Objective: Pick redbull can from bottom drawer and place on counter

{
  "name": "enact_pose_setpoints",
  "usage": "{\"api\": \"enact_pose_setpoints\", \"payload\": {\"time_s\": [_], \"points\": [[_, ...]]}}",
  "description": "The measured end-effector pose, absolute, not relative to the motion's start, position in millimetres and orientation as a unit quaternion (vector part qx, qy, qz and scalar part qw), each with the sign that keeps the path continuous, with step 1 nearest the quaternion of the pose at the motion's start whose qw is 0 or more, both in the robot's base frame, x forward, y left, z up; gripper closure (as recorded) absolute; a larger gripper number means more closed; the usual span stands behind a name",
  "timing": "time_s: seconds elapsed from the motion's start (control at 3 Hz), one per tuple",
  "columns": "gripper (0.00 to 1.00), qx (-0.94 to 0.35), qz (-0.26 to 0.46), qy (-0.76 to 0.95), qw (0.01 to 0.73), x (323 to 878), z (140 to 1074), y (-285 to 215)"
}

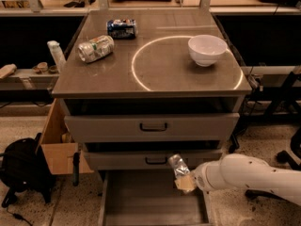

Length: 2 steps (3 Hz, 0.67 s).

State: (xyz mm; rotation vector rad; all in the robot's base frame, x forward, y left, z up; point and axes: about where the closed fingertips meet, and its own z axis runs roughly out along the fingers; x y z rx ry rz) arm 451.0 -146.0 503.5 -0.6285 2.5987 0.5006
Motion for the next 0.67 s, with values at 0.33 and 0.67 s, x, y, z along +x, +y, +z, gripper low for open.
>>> {"api": "enact_pose_setpoints", "payload": {"time_s": [0.33, 0.67], "points": [[1.0, -0.224, 0.164, 0.932, 0.232, 452.6, 546.9, -145.7], [1.0, -0.225, 0.147, 0.929, 0.255, 448.6, 586.3, -142.0]]}}
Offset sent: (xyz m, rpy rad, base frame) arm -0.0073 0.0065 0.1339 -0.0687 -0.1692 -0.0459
